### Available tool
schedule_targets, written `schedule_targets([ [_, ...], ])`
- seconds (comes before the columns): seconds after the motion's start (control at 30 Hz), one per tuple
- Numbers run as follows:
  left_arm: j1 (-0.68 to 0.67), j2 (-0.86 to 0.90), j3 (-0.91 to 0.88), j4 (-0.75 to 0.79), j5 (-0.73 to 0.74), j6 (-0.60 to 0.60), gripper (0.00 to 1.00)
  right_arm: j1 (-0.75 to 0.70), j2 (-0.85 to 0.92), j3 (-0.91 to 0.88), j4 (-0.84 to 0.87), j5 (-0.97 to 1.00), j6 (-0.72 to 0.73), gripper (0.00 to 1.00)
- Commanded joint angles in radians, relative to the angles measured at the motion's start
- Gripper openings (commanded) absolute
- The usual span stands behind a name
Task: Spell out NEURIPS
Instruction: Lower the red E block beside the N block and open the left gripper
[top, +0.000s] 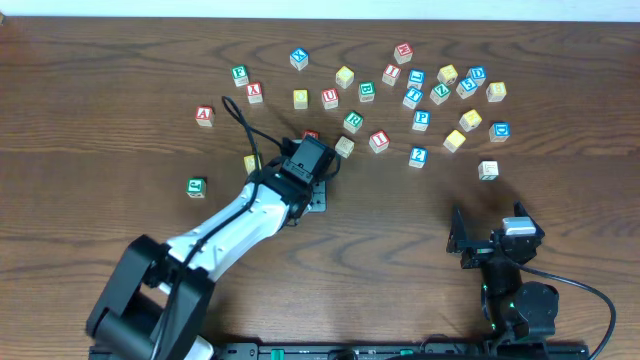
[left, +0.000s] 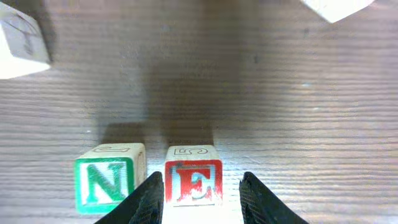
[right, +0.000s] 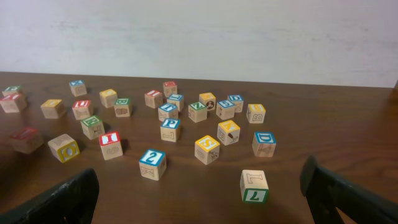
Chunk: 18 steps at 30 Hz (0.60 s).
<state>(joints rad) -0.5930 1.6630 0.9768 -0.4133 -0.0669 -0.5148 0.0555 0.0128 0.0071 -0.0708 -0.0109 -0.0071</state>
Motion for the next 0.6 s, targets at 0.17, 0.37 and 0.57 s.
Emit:
schedule_targets([
  [0.17, 0.014, -0.084, 0.032, -0.02, -0.05, 0.035, 0.4, -0.008, -0.004, -0.001, -0.005, 0.001, 0.014, 0.99],
  [0.37, 0.015, -0.142, 0.032, -0.027, -0.05, 0.047, 0.4, -0.008, -0.004, -0.001, -0.005, 0.001, 0.014, 0.99],
  [0.57, 0.015, -0.227, 0.033, -0.047, -0.05, 0.051, 0.42, -0.008, -0.004, -0.001, -0.005, 0.001, 0.014, 0.99],
])
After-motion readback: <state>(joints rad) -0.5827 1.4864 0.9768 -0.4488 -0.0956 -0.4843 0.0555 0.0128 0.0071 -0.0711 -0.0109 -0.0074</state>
